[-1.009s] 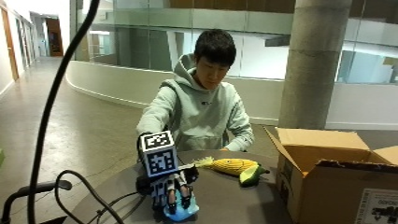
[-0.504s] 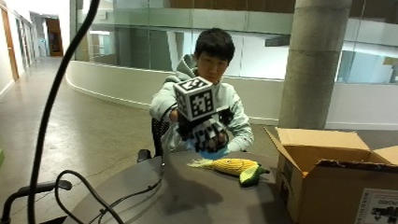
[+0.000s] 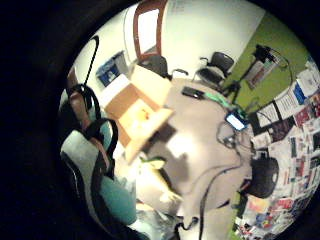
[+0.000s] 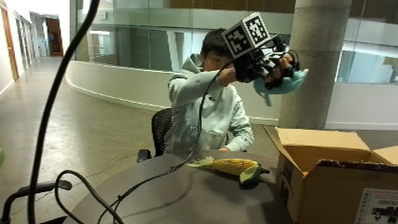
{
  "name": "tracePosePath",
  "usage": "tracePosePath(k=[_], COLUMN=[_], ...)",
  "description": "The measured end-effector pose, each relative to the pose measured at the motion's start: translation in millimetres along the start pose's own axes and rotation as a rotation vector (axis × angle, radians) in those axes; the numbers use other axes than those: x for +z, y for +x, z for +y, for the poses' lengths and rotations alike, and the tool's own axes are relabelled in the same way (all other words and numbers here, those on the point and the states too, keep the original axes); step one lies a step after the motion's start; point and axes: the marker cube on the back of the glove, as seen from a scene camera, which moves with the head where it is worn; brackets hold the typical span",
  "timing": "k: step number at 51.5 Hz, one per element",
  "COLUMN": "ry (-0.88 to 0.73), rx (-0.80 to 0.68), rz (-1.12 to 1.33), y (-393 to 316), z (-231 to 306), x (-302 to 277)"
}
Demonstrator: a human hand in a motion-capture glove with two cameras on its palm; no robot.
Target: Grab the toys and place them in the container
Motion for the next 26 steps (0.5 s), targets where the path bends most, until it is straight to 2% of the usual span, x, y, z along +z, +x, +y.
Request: tracePosePath(k=[3,12,26], ry=[0.034,-0.136,-0.11], rx=[-0.012,0.01,-0.025], rz=[-0.057,-0.025,-0.025], y=[-14.5,-21.6,5.9], z=[-5.2,-9.2,37.3], x=[17.8,67.0,43.5])
